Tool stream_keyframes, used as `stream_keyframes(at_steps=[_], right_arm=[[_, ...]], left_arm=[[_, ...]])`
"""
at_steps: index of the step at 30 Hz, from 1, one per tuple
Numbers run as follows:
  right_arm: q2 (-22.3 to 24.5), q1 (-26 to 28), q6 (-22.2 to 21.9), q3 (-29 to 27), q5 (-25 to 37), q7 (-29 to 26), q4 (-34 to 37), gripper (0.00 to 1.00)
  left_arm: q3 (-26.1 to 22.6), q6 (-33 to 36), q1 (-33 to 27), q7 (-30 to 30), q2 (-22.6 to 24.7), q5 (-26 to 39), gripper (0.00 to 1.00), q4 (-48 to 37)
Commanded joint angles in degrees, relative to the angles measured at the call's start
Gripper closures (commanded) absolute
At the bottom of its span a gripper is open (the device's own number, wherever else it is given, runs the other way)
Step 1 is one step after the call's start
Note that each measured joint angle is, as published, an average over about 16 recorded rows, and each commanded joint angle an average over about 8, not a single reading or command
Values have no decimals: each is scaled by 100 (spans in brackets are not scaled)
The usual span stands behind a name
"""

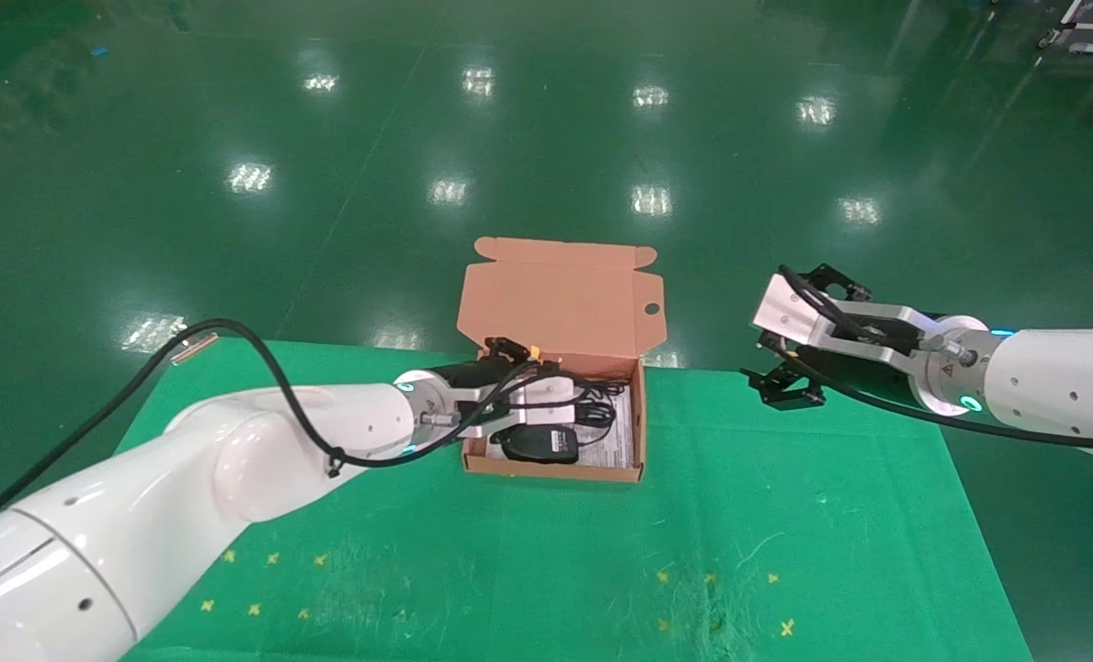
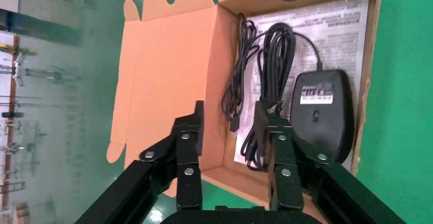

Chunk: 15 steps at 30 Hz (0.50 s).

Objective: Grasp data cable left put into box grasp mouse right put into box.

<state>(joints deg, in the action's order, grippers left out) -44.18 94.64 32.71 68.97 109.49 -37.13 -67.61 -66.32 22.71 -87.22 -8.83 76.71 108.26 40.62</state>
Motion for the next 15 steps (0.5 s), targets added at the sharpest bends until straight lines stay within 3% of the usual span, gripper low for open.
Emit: stream_keyframes(at_steps=[1, 9, 15], right_arm=[[2, 1, -27, -10, -1, -3, 8, 0], [195, 635, 154, -107, 475, 224, -322, 0], [262, 776, 416, -159, 535, 418, -461, 0]], left_arm=[[3, -32, -21, -12, -64, -1, 0, 69], [283, -307, -594, -273, -324, 39, 0, 185], [530, -90, -591, -318, -508, -245, 0, 351]])
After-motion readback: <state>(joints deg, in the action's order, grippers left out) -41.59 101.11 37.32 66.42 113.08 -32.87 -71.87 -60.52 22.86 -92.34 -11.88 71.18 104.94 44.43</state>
